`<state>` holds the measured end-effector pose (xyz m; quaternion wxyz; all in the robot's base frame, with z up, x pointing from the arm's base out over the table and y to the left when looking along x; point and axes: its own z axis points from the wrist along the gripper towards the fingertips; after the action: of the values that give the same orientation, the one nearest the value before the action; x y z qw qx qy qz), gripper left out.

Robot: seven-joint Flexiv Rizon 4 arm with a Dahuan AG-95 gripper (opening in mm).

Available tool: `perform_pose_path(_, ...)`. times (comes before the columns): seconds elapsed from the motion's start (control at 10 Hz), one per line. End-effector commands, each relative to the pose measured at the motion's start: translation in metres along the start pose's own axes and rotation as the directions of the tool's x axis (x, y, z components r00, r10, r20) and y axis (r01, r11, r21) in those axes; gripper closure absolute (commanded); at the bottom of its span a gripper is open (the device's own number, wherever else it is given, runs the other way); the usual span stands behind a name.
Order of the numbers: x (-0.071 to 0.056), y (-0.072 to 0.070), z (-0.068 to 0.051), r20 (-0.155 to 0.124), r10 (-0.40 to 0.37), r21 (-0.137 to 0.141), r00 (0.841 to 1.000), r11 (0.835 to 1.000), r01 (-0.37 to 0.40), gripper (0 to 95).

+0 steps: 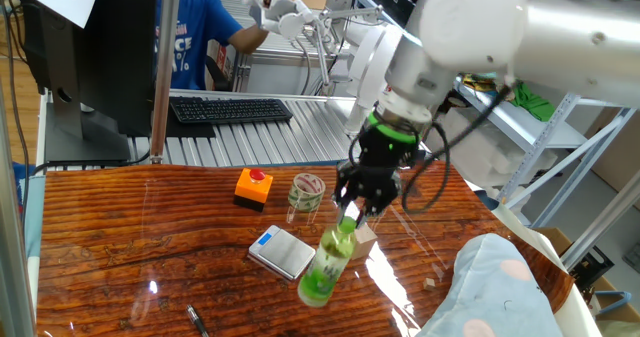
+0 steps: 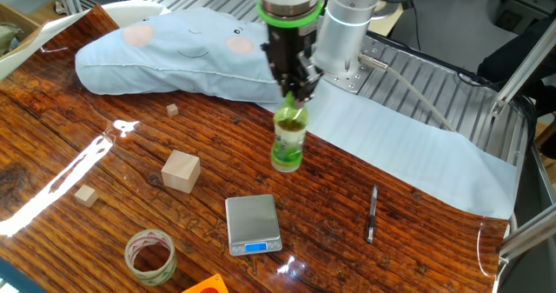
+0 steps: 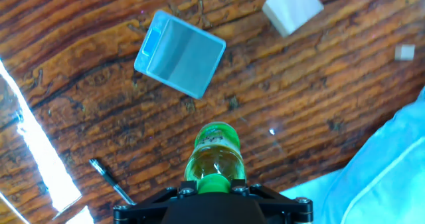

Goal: Remove the object from the scale

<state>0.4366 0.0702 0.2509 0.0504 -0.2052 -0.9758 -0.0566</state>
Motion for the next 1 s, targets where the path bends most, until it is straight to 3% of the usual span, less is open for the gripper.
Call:
perform_pose_path(0.1, 0.018, -0.001, 0.008, 0.012, 0.009, -0.003, 1.000, 1.000, -0.009, 95.0)
perform_pose_path(0.4, 0.029, 0.003, 0.024, 0.029, 0.021, -0.002, 0.999, 1.000, -0.021, 95.0)
perform_pose_path(0.8, 0.028, 0.021, 0.046, 0.056, 0.043, 0.012, 0.997, 0.999, -0.044, 95.0)
perform_pose_path(1.0, 0.028, 0.023, 0.050, 0.057, 0.043, 0.012, 0.997, 0.999, -0.044, 95.0)
